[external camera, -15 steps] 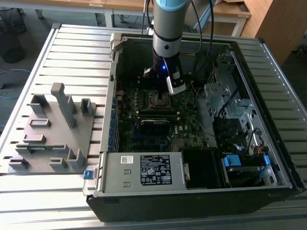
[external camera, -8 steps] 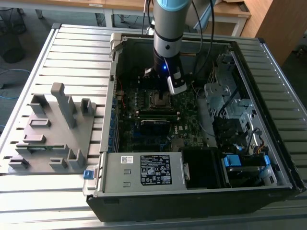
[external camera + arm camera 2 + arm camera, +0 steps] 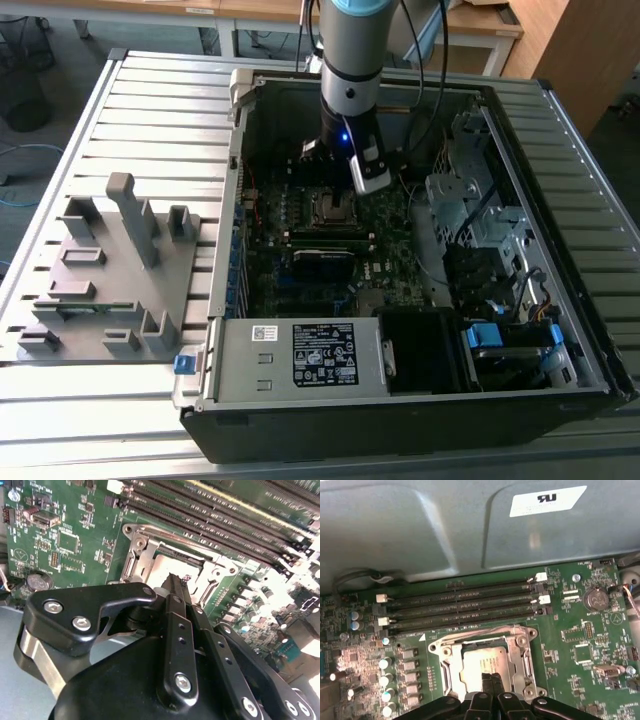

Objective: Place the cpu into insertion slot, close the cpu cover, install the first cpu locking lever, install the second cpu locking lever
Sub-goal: 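Install the second cpu locking lever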

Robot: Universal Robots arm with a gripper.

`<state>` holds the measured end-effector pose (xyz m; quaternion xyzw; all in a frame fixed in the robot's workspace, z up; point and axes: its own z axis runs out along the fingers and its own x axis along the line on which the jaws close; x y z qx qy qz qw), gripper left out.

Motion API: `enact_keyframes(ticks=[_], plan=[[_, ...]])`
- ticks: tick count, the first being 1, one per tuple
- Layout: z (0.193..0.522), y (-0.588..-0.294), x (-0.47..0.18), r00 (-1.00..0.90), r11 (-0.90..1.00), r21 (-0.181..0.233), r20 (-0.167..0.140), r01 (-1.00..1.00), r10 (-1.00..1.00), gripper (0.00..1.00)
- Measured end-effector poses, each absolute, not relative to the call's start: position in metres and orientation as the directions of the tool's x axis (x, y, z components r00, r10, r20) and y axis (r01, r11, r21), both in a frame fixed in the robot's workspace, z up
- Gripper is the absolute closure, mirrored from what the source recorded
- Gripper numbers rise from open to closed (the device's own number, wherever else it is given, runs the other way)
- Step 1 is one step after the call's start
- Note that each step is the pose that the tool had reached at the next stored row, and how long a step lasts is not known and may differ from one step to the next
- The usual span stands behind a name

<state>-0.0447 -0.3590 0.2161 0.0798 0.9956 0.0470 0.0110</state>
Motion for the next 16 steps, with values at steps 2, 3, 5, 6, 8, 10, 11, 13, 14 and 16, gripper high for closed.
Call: enact_keyframes(ticks=[2,3,5,6,8,10,11,13,14,16], plan=[[0.2163,-0.3581,-0.0447,-0.987,0.984,0.083,-0.016,0.158,0.16,0.9],[0.2163,-0.3577,-0.0447,-0.987,0.984,0.082,-0.016,0.158,0.16,0.9],[0.2169,-0.3577,-0.0447,-0.987,0.984,0.081,-0.016,0.158,0.159,0.9],[0.2178,-0.3576,-0.0447,-0.987,0.984,0.081,-0.017,0.158,0.159,0.9],[0.2204,-0.3575,-0.0447,-0.987,0.984,0.081,-0.017,0.158,0.16,0.9],[0.2216,-0.3574,-0.0447,-0.987,0.984,0.082,-0.017,0.158,0.16,0.9],[0.2216,-0.3574,-0.0447,-0.987,0.984,0.082,-0.017,0.158,0.16,0.9],[0.2218,-0.3574,-0.0447,-0.987,0.984,0.082,-0.017,0.158,0.16,0.9],[0.2218,-0.3574,-0.0447,-0.987,0.984,0.082,-0.017,0.158,0.16,0.9],[0.2219,-0.3574,-0.0447,-0.987,0.984,0.082,-0.017,0.158,0.16,0.9]])
